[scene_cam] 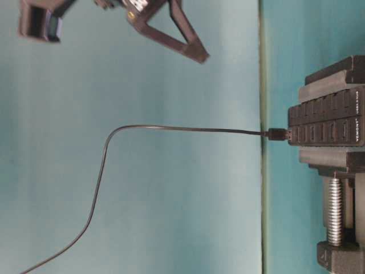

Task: Insert the USB into the second port from the front of the fixed hub.
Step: 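Raise the right gripper and swing it toward the clamped USB hub, then lower the open right gripper over the black USB plug beside the hub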

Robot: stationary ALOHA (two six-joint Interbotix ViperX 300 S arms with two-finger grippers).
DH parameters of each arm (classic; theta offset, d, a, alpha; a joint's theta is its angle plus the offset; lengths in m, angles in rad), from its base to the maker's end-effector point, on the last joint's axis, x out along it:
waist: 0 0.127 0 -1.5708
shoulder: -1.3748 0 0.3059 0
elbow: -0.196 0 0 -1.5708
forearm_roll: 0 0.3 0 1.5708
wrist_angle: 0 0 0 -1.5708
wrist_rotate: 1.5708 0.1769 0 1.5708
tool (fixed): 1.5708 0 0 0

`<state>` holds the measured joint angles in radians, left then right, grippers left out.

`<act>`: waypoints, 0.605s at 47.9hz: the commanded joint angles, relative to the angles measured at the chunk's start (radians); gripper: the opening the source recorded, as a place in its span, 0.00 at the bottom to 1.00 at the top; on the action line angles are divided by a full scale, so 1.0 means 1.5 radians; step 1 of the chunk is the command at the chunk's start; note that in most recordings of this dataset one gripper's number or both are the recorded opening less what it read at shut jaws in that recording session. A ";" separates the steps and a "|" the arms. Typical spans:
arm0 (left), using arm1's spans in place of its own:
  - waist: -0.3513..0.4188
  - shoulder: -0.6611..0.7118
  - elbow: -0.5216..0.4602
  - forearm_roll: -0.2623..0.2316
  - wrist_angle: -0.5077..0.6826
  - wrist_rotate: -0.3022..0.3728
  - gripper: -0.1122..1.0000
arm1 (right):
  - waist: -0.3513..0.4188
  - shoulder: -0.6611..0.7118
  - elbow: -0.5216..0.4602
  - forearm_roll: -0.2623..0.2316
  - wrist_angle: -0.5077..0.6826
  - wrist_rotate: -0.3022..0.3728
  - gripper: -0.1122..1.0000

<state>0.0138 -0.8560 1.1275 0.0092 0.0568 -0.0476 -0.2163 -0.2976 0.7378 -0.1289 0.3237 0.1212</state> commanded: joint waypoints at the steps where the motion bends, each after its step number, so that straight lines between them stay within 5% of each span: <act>1: 0.000 0.002 -0.015 0.002 -0.002 0.001 0.10 | -0.001 0.014 -0.024 -0.006 -0.005 -0.011 0.09; 29: 0.001 0.002 -0.011 0.002 0.010 0.000 0.10 | -0.001 0.143 -0.094 -0.006 -0.034 -0.060 0.09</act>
<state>0.0138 -0.8575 1.1275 0.0092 0.0752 -0.0506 -0.2163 -0.0813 0.6213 -0.1365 0.2838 0.0383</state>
